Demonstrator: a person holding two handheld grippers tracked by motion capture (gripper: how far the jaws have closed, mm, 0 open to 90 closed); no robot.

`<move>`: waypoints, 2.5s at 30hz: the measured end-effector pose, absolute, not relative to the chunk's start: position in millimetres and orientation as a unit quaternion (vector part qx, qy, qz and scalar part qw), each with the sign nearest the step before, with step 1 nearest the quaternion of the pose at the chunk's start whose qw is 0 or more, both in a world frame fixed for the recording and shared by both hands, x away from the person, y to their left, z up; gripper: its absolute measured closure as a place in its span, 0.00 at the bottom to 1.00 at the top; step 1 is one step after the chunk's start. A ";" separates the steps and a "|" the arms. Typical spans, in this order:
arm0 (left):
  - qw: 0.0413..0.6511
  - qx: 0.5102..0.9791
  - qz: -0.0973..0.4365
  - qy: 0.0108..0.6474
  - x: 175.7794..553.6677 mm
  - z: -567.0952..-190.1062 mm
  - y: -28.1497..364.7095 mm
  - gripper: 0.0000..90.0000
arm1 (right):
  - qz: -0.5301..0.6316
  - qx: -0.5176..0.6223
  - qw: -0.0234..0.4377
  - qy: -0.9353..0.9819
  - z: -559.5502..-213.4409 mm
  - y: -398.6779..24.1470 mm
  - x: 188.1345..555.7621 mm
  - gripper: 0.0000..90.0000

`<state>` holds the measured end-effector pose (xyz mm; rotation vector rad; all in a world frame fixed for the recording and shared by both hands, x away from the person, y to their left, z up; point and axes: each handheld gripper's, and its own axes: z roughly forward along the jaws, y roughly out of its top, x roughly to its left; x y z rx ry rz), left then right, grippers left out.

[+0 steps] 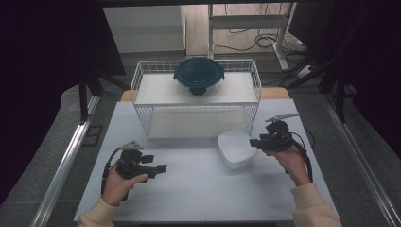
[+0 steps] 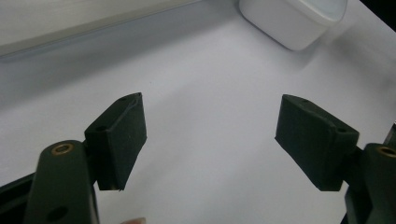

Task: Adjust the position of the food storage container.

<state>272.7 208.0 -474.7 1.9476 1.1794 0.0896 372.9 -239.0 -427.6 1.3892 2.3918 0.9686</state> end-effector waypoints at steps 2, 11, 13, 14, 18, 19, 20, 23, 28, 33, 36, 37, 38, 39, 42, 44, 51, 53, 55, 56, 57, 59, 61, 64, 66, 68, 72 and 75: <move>0.421 0.772 0.038 0.474 272.8 -474.2 209.4 0.26 | 0.320 0.478 0.103 0.812 -427.3 -238.4 384.4 0.54; 0.422 0.768 0.038 0.481 272.6 -475.5 211.4 0.27 | 0.284 0.492 0.108 0.816 -437.4 -239.0 415.2 0.83; 0.421 0.768 0.038 0.480 272.5 -475.9 210.9 0.27 | 0.278 0.487 0.108 0.821 -440.3 -238.8 417.7 0.88; 0.421 0.768 0.038 0.480 272.5 -475.9 210.9 0.27 | 0.278 0.487 0.108 0.821 -440.3 -238.8 417.7 0.88; 0.420 0.767 0.042 0.482 272.3 -476.6 211.3 0.27 | 0.266 0.471 0.118 0.833 -447.5 -233.6 420.3 0.95; 0.420 0.767 0.042 0.482 272.3 -476.6 211.3 0.27 | 0.264 0.465 0.121 0.836 -448.9 -231.6 420.1 0.96; 0.421 0.767 0.042 0.483 272.3 -477.0 211.5 0.27 | 0.264 0.465 0.121 0.836 -448.9 -231.6 420.1 0.96; 0.420 0.766 0.040 0.485 272.5 -477.9 212.0 0.27 | 0.259 0.454 0.122 0.844 -452.1 -226.0 419.7 0.98; 0.420 0.767 0.040 0.484 271.8 -478.1 211.7 0.27 | 0.256 0.444 0.125 0.850 -456.0 -220.0 418.9 0.99; 0.418 0.767 0.038 0.485 272.8 -479.5 211.5 0.27 | 0.258 0.434 0.128 0.854 -457.3 -216.9 415.9 0.99; 0.418 0.768 0.036 0.485 273.0 -479.6 211.2 0.27 | 0.259 0.427 0.125 0.857 -458.1 -214.5 414.6 0.99; 0.417 0.768 0.036 0.485 273.1 -479.9 211.1 0.27 | 0.261 0.424 0.119 0.859 -458.8 -211.1 412.8 0.99; 0.417 0.768 0.036 0.485 273.2 -480.0 211.1 0.27 | 0.262 0.422 0.116 0.860 -459.1 -209.3 411.8 0.99; 0.417 0.768 0.035 0.485 273.2 -480.2 210.9 0.27 | 0.262 0.421 0.113 0.861 -459.3 -207.3 410.4 0.99; 0.416 0.769 0.034 0.484 273.2 -480.5 210.6 0.27 | 0.262 0.417 0.107 0.864 -460.4 -202.0 405.7 0.99; 0.416 0.769 0.034 0.484 273.2 -480.6 210.3 0.27 | 0.263 0.412 0.102 0.866 -461.3 -198.5 401.6 0.99; 0.414 0.770 0.034 0.484 273.3 -481.0 209.0 0.27 | 0.273 0.395 0.091 0.873 -464.6 -187.8 387.0 0.99; 0.414 0.770 0.034 0.484 273.3 -481.0 208.9 0.27 | 0.278 0.391 0.088 0.873 -465.7 -185.9 384.0 0.99; 0.414 0.770 0.033 0.484 273.1 -481.0 208.7 0.27 | 0.280 0.392 0.086 0.872 -466.3 -184.6 382.7 0.99; 0.414 0.770 0.033 0.484 273.1 -480.9 208.6 0.27 | 0.282 0.390 0.085 0.872 -467.5 -182.3 380.4 0.99; 0.414 0.771 0.033 0.483 272.8 -480.7 208.4 0.27 | 0.283 0.389 0.084 0.873 -468.0 -181.4 379.8 0.99; 0.414 0.771 0.033 0.483 272.6 -480.5 208.2 0.27 | 0.283 0.385 0.083 0.874 -469.2 -179.3 378.5 0.99; 0.414 0.771 0.033 0.483 272.5 -480.4 207.9 0.27 | 0.284 0.381 0.083 0.876 -469.9 -177.1 377.6 0.99; 0.414 0.771 0.033 0.483 272.6 -480.5 208.0 0.27 | 0.285 0.379 0.082 0.876 -470.3 -174.9 376.8 0.99; 0.414 0.771 0.033 0.483 272.6 -480.5 208.3 0.27 | 0.286 0.378 0.081 0.877 -470.9 -172.9 376.0 0.99; 0.414 0.771 0.033 0.483 272.7 -480.5 208.6 0.27 | 0.287 0.375 0.080 0.878 -471.3 -171.0 374.8 0.99; 0.414 0.771 0.034 0.483 273.0 -480.8 208.9 0.27 | 0.287 0.369 0.078 0.881 -472.1 -165.9 369.9 0.99; 0.414 0.771 0.033 0.483 273.0 -480.9 208.4 0.27 | 0.289 0.358 0.076 0.885 -473.7 -159.1 363.5 0.99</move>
